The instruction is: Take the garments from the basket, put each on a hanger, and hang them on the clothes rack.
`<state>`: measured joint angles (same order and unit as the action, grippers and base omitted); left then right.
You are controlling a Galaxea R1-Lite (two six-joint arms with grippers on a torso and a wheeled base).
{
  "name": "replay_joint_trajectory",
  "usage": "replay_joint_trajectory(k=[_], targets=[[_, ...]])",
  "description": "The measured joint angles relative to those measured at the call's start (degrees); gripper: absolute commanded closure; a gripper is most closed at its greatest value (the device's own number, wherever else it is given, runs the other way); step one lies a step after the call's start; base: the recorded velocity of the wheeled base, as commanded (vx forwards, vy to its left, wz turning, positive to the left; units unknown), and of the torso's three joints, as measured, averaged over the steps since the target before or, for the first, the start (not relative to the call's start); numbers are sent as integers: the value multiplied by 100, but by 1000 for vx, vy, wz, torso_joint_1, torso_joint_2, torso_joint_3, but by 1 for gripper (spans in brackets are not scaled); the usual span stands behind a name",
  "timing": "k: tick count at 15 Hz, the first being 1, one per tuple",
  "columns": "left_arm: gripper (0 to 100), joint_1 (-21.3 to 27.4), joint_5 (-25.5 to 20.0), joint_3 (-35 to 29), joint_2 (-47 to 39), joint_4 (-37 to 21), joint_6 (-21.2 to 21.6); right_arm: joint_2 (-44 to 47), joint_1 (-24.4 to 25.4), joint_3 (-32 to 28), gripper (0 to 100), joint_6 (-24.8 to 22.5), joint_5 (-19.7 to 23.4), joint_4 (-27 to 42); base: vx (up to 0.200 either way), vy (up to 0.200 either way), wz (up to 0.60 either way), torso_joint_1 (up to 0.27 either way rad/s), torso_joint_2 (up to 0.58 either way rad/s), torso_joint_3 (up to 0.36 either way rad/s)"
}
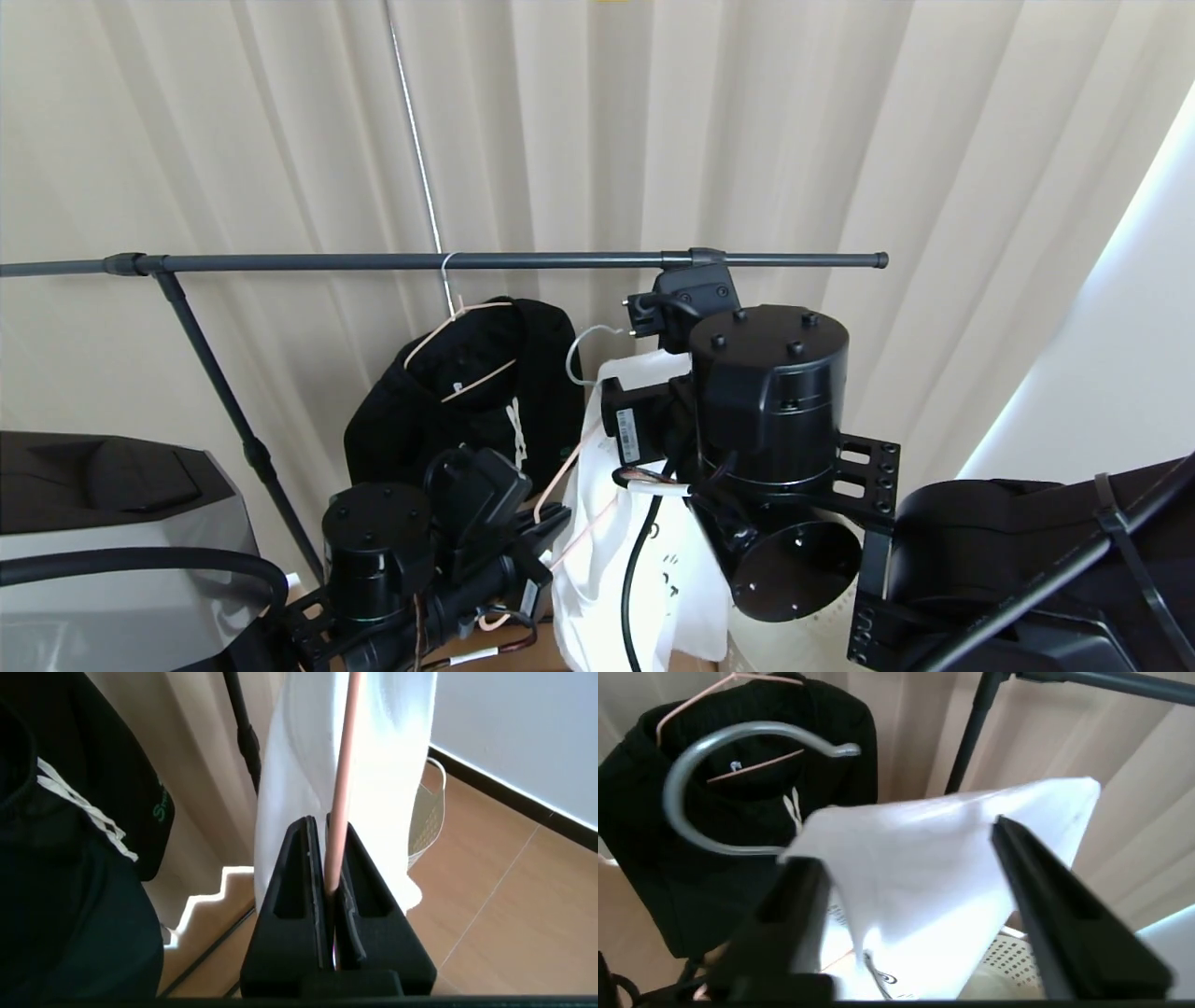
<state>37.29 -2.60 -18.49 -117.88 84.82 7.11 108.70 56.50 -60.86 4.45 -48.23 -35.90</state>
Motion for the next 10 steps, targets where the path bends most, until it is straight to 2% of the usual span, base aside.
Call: replay_joint_trajectory(k=[4,10], targets=[[100,-13,-2,30,7,73,0,-154,-236,5,0,-49,17,7,0,0,0,0,0,0],[100,-56,-5,-35,5,295,-121,-187,-215,99,0,-44,22,-4,0,0,0,0,0,0]])
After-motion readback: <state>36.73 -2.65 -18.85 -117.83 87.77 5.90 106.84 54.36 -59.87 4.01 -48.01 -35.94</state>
